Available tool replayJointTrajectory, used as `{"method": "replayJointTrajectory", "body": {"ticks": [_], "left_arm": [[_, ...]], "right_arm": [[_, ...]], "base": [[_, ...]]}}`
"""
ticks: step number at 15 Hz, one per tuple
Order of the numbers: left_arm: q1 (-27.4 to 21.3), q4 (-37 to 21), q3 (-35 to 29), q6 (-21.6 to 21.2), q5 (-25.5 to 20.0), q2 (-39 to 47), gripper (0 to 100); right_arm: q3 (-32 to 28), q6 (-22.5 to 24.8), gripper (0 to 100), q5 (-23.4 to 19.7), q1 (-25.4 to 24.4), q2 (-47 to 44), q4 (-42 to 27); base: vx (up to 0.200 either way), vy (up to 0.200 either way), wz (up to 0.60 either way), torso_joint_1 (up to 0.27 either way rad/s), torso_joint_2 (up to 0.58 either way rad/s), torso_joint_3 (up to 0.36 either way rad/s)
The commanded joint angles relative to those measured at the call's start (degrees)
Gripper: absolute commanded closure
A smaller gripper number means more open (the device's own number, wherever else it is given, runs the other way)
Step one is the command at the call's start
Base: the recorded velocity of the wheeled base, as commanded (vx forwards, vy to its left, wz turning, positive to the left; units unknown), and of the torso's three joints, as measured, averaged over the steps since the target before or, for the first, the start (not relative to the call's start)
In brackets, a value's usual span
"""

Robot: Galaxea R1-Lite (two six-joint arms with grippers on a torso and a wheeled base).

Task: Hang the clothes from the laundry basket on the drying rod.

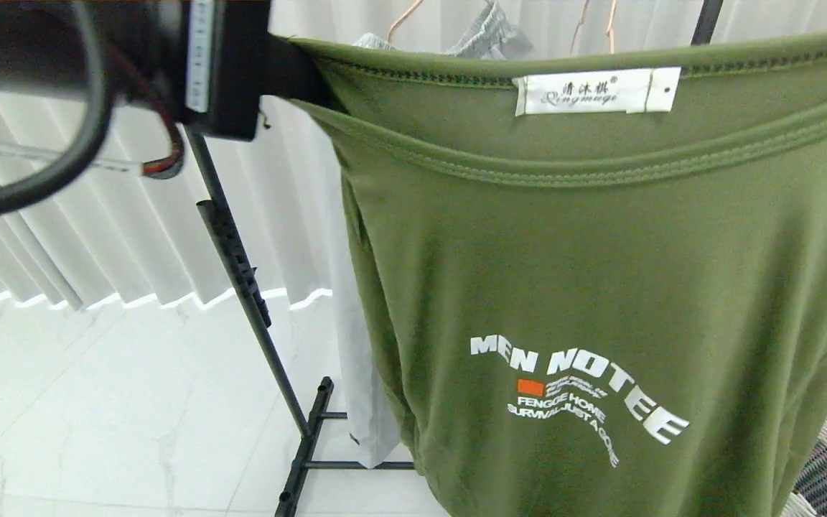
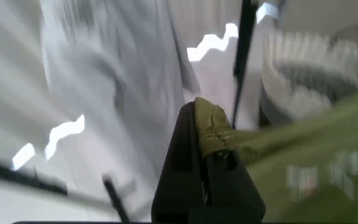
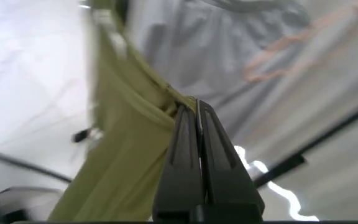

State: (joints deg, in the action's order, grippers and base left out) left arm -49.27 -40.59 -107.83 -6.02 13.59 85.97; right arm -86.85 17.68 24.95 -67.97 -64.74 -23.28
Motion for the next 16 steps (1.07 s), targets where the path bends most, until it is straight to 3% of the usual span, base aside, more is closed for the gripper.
{"method": "replayJointTrajectory", "body": {"ticks": [1,4,9,13,16], "left_arm": [[-1.8,-3.1,0.2,3.0,-0.1,-5.6,100],[-8.6,-4.9,1.8,9.5,-0.2,-8.8,100],[-16.9,-4.8,3.8,11.1,-0.6,-11.3,100],[-15.9,-4.9,3.8,10.3,0.6,-12.1,100],[-9.2,-4.7,1.6,1.1,5.0,-9.9,100]], "right_arm": [[0.0,0.3,100,-0.3,4.5,-3.0,4.6],[-0.5,0.3,100,-0.6,5.2,-8.0,15.5],[-4.5,0.6,100,-1.7,5.1,-11.8,16.9],[-4.1,0.6,100,-1.1,5.1,-10.3,15.9],[-4.4,0.5,100,-1.1,6.5,-7.3,9.5]], "base": [[0.000,0.000,0.00,0.000,0.00,0.000],[0.000,0.000,0.00,0.000,0.00,0.000],[0.000,0.000,0.00,0.000,0.00,0.000],[0.000,0.000,0.00,0.000,0.00,0.000],[0.000,0.000,0.00,0.000,0.00,0.000]]}}
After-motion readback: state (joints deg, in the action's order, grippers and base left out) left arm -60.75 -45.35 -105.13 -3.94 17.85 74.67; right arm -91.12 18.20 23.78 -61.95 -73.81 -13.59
